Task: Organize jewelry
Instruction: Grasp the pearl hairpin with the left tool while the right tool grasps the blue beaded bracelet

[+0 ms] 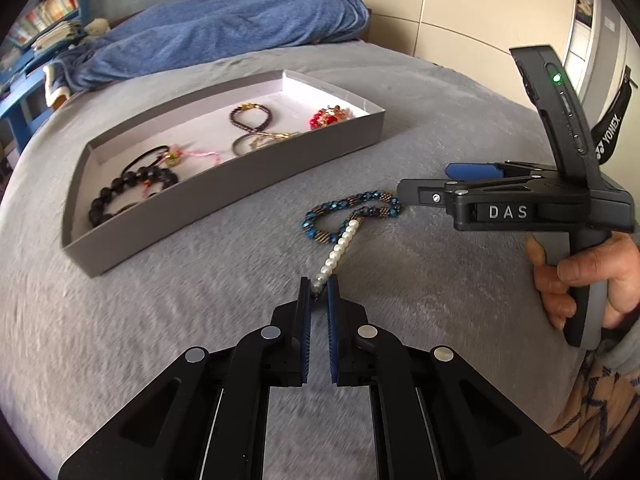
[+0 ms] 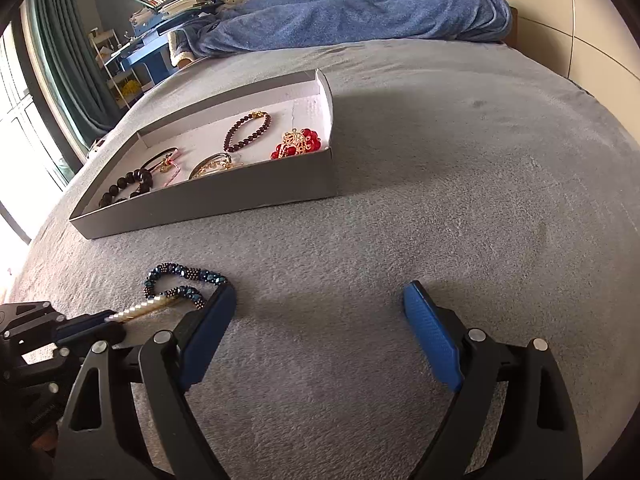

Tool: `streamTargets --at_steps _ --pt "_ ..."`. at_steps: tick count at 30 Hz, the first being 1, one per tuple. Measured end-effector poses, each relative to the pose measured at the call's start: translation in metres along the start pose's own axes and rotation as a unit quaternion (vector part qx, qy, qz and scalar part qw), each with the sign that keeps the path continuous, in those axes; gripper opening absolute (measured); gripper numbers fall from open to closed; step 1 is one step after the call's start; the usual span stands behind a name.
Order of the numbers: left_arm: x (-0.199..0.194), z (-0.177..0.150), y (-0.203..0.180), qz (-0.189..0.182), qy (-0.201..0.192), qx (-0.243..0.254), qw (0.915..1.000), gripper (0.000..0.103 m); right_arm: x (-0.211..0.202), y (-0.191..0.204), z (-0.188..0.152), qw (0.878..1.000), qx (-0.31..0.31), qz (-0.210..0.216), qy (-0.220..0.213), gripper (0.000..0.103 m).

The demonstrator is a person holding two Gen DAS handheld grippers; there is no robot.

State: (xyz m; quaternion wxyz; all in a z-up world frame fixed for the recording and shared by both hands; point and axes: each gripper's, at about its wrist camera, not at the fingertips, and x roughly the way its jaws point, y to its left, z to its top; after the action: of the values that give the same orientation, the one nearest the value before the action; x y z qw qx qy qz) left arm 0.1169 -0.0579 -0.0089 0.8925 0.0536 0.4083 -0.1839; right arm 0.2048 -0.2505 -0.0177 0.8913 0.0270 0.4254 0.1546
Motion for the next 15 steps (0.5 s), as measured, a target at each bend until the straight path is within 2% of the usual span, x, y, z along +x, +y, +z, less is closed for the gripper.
streamTargets --at_steps 4,10,15 --pt "-0.014 -0.018 0.017 0.012 0.001 -0.012 0.9999 0.008 -0.004 0.006 -0.001 1.000 -0.015 0.012 -0.012 0.085" --pt "-0.028 -0.033 0.042 0.027 0.001 -0.042 0.9987 0.008 -0.003 0.038 -0.004 0.996 -0.087 0.030 -0.004 0.084" --pt "-0.028 -0.028 0.042 0.031 -0.001 -0.039 0.9988 0.029 0.008 0.060 -0.004 0.991 -0.130 0.034 0.018 0.074"
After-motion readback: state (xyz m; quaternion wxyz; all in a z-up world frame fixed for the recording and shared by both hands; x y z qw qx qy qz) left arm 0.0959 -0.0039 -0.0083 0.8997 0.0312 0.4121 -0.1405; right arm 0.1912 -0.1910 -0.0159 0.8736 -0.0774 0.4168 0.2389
